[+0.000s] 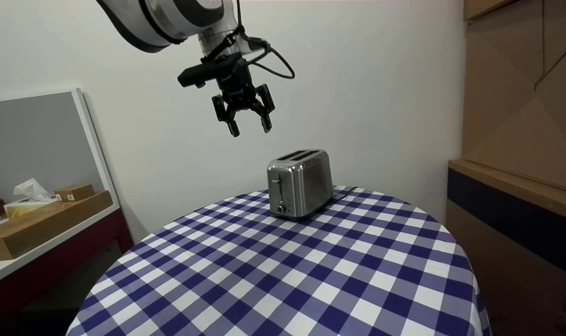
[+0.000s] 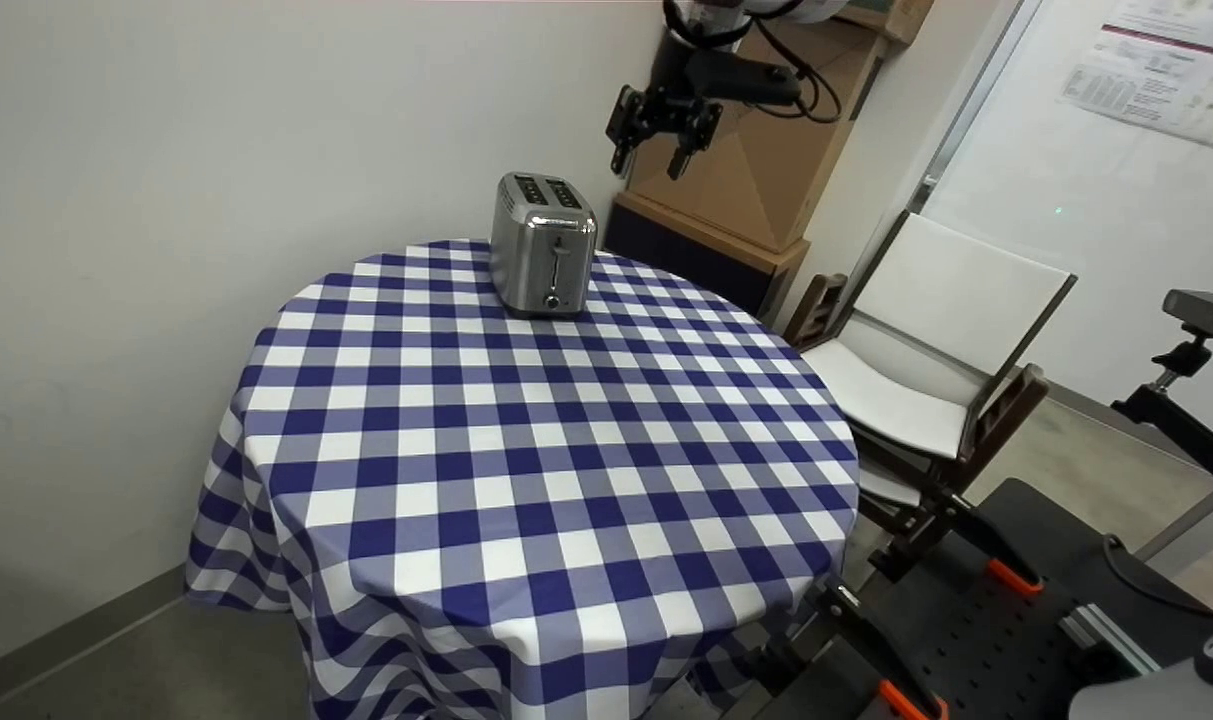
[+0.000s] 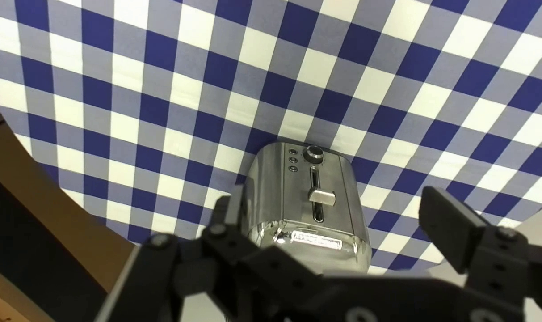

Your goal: Push the lever on the toaster downwards.

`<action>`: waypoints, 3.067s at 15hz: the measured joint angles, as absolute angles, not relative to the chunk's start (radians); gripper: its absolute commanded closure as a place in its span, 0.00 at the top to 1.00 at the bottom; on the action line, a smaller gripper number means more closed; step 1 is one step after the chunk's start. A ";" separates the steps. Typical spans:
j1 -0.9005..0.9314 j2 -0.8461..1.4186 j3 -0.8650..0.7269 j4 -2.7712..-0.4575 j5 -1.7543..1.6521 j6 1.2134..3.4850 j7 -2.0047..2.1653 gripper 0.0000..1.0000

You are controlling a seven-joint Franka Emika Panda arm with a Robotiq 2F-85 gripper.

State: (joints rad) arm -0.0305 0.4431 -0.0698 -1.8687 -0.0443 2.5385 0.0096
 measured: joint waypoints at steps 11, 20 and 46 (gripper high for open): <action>-0.022 0.697 -0.060 -1.530 -0.044 2.469 0.043 0.00; -0.010 0.825 -0.060 -1.412 -0.044 2.472 0.061 0.00; -0.031 1.111 -0.059 -1.148 -0.040 2.437 0.062 0.00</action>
